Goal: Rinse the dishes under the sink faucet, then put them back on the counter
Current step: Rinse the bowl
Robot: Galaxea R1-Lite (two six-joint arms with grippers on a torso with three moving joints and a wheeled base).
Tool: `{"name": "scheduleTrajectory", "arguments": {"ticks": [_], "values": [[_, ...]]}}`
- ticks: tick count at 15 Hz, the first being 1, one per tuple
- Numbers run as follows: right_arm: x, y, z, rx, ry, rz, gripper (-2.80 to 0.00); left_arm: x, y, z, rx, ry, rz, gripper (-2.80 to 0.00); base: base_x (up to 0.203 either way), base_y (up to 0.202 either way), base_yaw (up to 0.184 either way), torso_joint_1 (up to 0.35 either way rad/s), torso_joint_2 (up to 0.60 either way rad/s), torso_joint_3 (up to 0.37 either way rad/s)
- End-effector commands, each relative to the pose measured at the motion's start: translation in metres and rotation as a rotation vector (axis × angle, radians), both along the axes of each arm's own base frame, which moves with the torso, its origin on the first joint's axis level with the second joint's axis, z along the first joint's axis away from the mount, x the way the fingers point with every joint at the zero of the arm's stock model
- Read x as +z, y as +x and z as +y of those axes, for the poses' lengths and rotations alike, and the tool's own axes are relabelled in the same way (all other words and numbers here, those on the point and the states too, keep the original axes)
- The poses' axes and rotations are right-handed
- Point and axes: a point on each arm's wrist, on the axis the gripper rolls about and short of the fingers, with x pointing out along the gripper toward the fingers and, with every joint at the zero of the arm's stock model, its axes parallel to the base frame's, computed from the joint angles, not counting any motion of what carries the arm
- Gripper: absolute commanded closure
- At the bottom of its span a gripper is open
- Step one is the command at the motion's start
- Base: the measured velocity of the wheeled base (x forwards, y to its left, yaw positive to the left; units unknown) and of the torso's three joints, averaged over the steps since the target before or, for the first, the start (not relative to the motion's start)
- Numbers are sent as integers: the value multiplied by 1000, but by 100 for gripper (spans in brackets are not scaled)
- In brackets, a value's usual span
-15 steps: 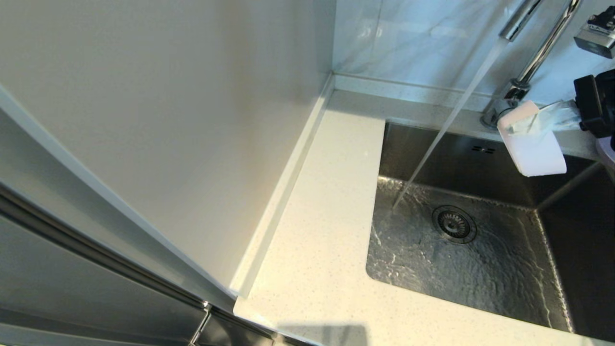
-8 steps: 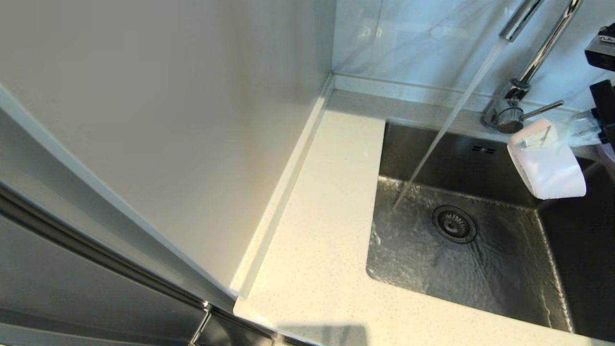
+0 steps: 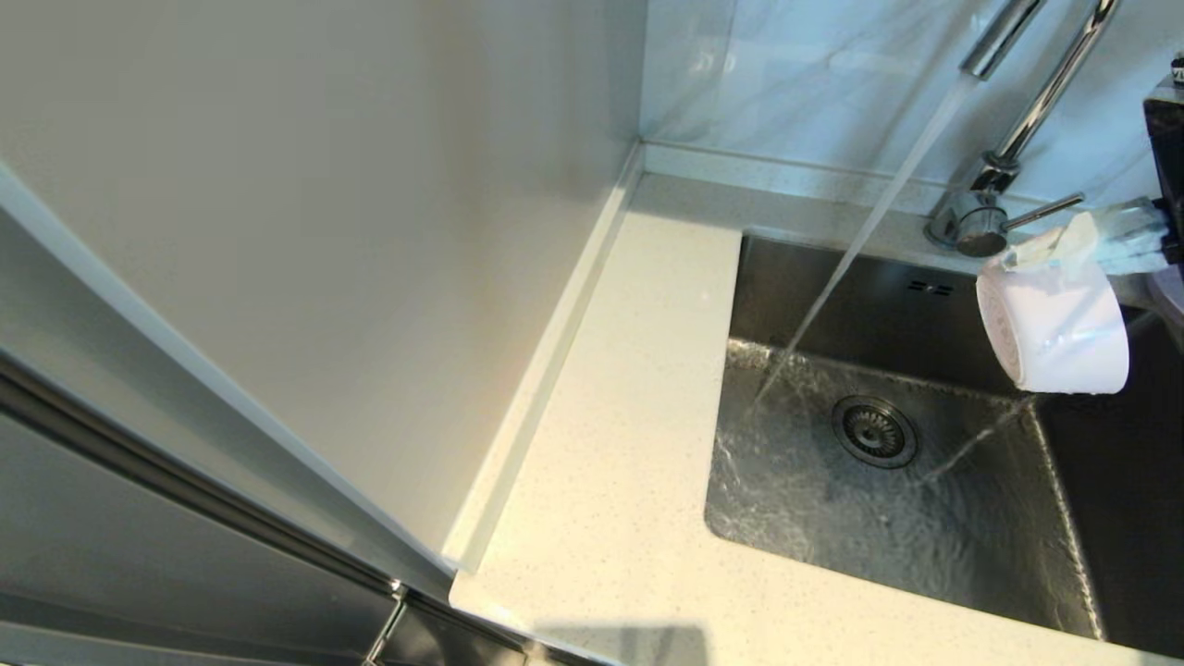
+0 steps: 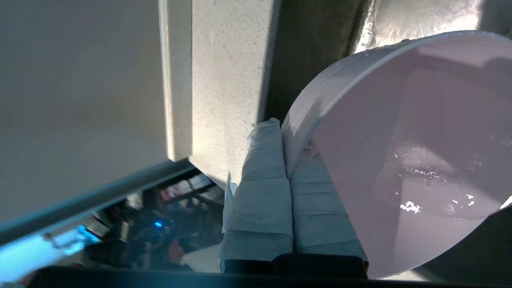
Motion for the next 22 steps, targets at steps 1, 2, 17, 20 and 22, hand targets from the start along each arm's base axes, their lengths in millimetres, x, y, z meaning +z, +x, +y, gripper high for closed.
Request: {"name": "scheduleTrajectory", "arguments": {"ticks": [1, 2, 17, 20, 22], "values": [[-9, 16, -2, -60, 75, 91, 0, 0, 0, 0, 0, 0, 0, 0, 0, 0, 0, 0, 0, 0], [-12, 26, -3, -92, 108, 112, 0, 0, 0, 0, 0, 0, 0, 0, 0, 0, 0, 0, 0, 0], [22, 65, -30, -343, 413, -117, 0, 0, 0, 0, 0, -1, 0, 0, 0, 0, 0, 0, 0, 0], [20, 64, -28, -305, 428, -93, 0, 0, 0, 0, 0, 0, 0, 0, 0, 0, 0, 0, 0, 0], [19, 65, -26, -215, 458, -68, 0, 0, 0, 0, 0, 0, 0, 0, 0, 0, 0, 0, 0, 0]]}}
